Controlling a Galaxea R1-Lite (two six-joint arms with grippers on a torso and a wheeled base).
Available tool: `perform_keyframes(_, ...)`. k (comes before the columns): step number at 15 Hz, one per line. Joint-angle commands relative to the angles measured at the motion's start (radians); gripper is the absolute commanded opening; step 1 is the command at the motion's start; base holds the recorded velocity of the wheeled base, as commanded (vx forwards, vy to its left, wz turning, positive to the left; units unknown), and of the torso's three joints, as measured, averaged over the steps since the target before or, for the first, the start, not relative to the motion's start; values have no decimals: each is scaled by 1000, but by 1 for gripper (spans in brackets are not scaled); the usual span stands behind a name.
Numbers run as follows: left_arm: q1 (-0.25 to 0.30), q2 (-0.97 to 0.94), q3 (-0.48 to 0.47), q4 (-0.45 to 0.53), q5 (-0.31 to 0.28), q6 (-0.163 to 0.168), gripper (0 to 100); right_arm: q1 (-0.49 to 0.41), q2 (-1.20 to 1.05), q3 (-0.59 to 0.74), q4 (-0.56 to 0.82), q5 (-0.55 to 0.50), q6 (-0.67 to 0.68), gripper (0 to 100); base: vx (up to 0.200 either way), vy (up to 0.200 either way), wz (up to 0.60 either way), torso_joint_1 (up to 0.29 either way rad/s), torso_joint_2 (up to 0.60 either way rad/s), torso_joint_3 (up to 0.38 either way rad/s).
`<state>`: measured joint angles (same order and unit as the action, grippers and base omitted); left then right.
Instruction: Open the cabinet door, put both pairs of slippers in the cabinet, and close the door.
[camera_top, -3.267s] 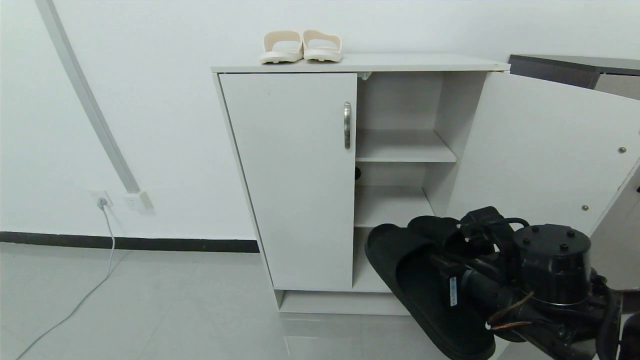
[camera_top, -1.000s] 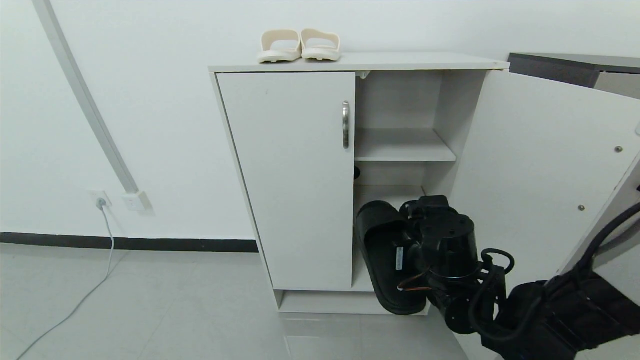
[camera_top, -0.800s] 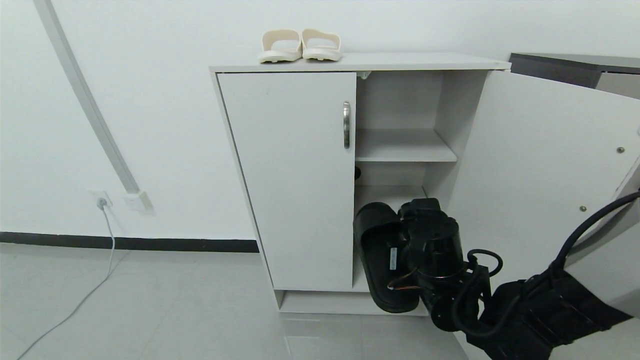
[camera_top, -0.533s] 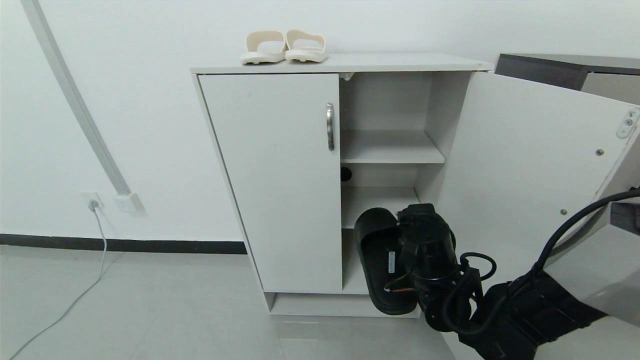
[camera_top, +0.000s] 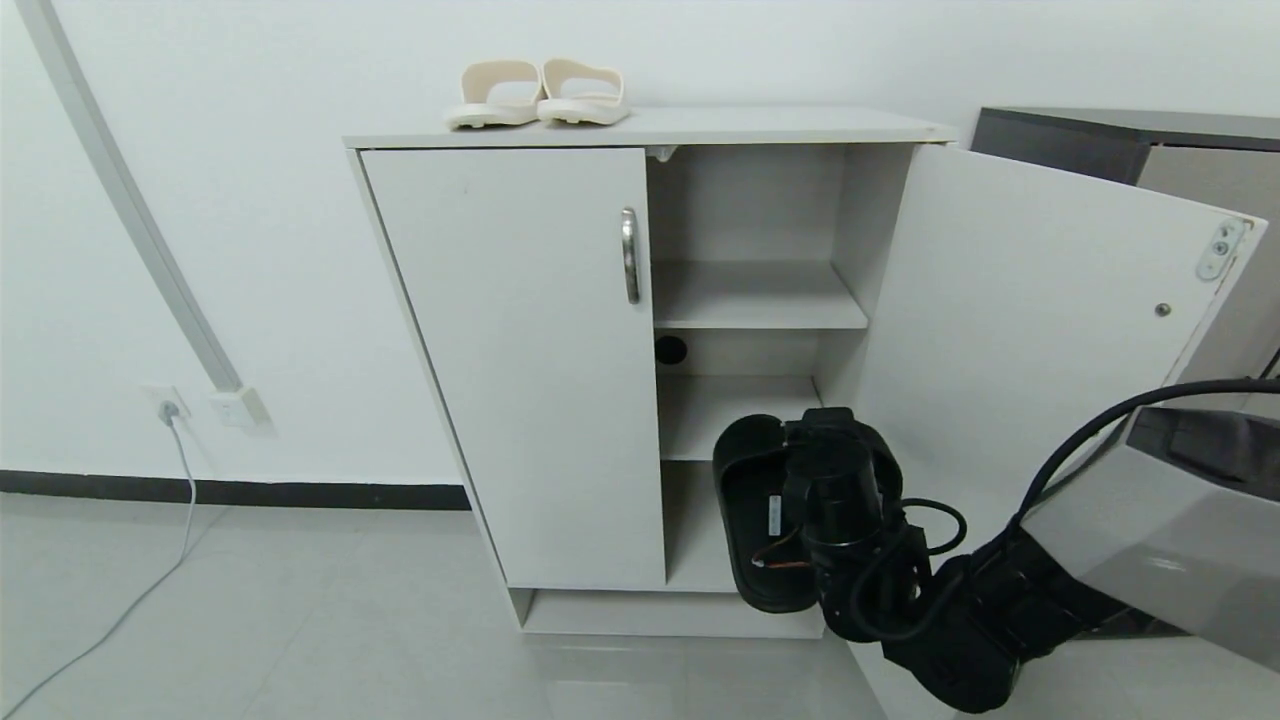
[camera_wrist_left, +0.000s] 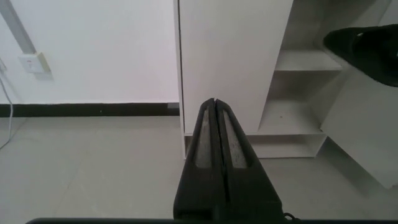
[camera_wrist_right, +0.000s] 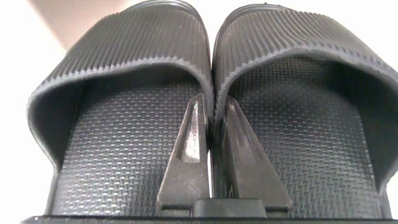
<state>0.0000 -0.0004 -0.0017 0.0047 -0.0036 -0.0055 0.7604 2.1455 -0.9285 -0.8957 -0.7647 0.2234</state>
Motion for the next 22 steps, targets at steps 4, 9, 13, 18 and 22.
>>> perform_keyframes(4, 0, 2, 0, 0, -3, 2, 0, -6, 68, -16, -55, 2, -6, 0, 0, 0, 0, 0, 0, 0)
perform_keyframes(9, 0, 2, 0, 1, -3, 2, 0, -6, 76, -24, -71, 10, -4, 0, 0, 0, 0, 7, 2, -162)
perform_keyframes(13, 0, 2, 0, 1, -3, 2, 0, 5, 76, -16, -112, 24, -12, 0, 0, 0, 0, 6, 1, -189)
perform_keyframes(18, 0, 2, 0, 0, -3, 2, 0, 20, 77, 37, -295, 21, -113, 0, 0, 0, 0, 6, 0, -196)
perform_keyframes(22, 0, 2, 0, 0, -1, 1, 0, 8, 112, 92, -562, 24, -276, 0, 0, 0, 0, 2, 2, -71)
